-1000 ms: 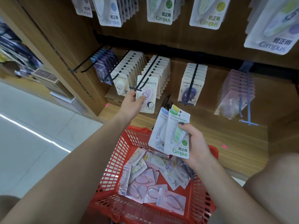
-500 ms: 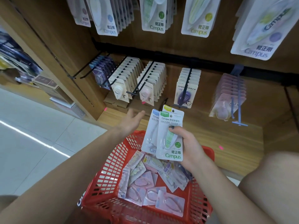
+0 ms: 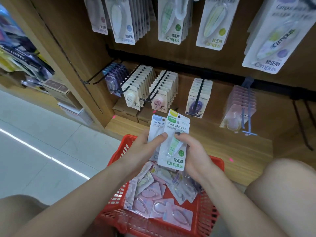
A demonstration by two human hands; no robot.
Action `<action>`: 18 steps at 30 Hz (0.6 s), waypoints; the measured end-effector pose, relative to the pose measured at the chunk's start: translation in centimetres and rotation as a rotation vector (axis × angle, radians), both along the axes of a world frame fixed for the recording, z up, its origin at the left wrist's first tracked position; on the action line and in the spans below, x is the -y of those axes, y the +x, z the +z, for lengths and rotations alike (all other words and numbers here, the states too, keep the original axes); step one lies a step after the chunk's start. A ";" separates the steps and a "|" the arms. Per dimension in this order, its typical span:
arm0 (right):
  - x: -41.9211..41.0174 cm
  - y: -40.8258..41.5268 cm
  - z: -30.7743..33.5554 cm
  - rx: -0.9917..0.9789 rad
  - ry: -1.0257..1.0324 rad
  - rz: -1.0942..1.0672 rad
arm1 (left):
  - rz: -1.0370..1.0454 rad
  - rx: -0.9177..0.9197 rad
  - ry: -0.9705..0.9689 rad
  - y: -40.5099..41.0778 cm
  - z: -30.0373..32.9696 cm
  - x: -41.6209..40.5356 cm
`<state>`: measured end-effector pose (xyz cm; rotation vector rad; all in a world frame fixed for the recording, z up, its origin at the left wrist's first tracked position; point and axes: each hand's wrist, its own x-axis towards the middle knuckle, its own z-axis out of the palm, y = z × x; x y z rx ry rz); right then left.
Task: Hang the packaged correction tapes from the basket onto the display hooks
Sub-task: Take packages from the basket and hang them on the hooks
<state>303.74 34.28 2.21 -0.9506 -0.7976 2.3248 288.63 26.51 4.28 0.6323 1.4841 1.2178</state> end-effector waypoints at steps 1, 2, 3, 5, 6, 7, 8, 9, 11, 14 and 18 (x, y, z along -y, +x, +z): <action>-0.2 0.1 0.4 0.000 0.010 -0.008 | 0.029 -0.005 0.004 0.0 0.0 -0.2; -0.5 0.1 0.7 -0.001 0.032 -0.019 | 0.040 -0.018 0.013 0.1 0.2 -0.5; -0.7 0.1 1.1 0.003 0.061 -0.033 | 0.042 -0.036 0.026 -0.1 0.3 -0.7; -1.0 0.0 1.7 0.021 0.110 -0.068 | 0.056 -0.085 0.062 -0.5 0.8 -0.9; -1.0 -0.1 2.1 0.035 0.132 -0.083 | 0.069 -0.109 0.080 -0.7 1.1 -0.9; -1.0 -0.1 2.4 0.045 0.160 -0.086 | 0.076 -0.131 0.096 -0.8 1.4 -0.9; -0.9 -0.2 2.7 0.050 0.196 -0.074 | 0.073 -0.149 0.110 -1.0 1.5 -0.8; -0.9 -0.2 3.1 0.052 0.239 -0.049 | 0.061 -0.169 0.122 -1.1 1.7 -0.8; -0.7 -0.3 3.8 0.051 0.311 0.001 | 0.034 -0.202 0.163 -1.1 2.1 -0.6; -0.5 -0.5 4.7 0.027 0.347 0.016 | 0.036 -0.213 0.243 -1.1 2.7 -0.4; -0.6 -0.8 6.1 0.045 0.385 0.012 | 0.074 -0.255 0.313 -1.6 3.3 -0.8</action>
